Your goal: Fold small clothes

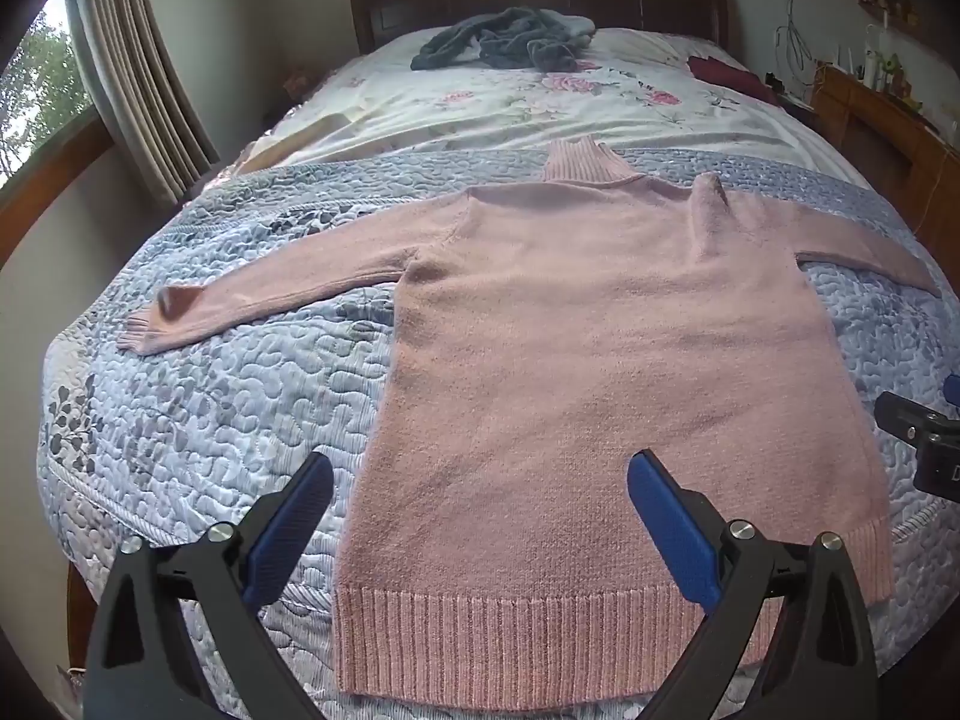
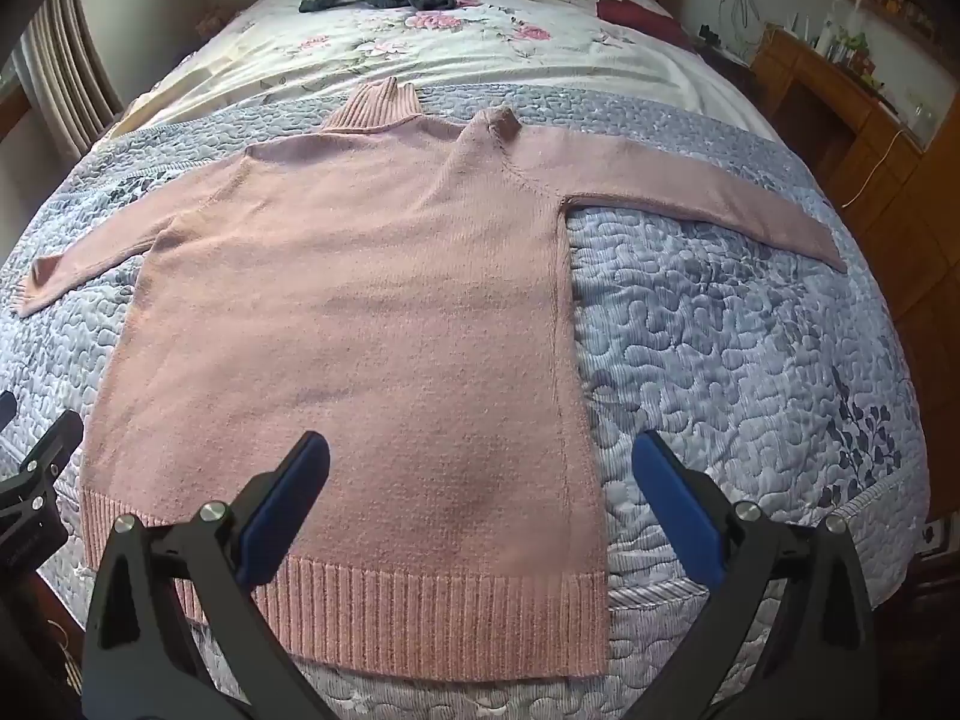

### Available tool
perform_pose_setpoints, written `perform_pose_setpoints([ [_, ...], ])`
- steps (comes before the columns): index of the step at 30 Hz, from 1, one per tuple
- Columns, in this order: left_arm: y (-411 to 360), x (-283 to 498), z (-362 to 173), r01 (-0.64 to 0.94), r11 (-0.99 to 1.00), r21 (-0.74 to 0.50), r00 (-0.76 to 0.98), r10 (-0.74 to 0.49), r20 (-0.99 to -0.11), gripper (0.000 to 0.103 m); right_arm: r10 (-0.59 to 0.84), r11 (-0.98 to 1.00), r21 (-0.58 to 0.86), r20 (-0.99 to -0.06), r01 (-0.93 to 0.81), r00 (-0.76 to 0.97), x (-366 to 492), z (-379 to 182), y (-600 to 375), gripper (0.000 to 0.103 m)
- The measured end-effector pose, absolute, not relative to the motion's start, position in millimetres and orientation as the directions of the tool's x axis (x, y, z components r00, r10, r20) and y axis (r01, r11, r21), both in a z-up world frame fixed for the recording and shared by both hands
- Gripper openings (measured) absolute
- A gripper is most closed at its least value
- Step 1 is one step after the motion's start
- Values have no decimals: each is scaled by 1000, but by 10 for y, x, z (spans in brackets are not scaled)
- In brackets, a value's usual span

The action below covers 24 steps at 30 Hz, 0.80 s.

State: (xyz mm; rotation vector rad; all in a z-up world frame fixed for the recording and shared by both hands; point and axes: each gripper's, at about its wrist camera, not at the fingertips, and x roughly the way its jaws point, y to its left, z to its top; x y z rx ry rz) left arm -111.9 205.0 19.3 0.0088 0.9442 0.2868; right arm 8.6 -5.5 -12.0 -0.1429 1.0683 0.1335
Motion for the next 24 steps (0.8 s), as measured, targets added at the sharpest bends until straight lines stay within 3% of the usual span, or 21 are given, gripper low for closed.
perform_pose_setpoints([
  [24, 2080, -1109, 132, -241, 958, 158, 539, 267, -799, 99, 50, 982, -41, -883, -184, 467, 88, -181, -35, 100],
])
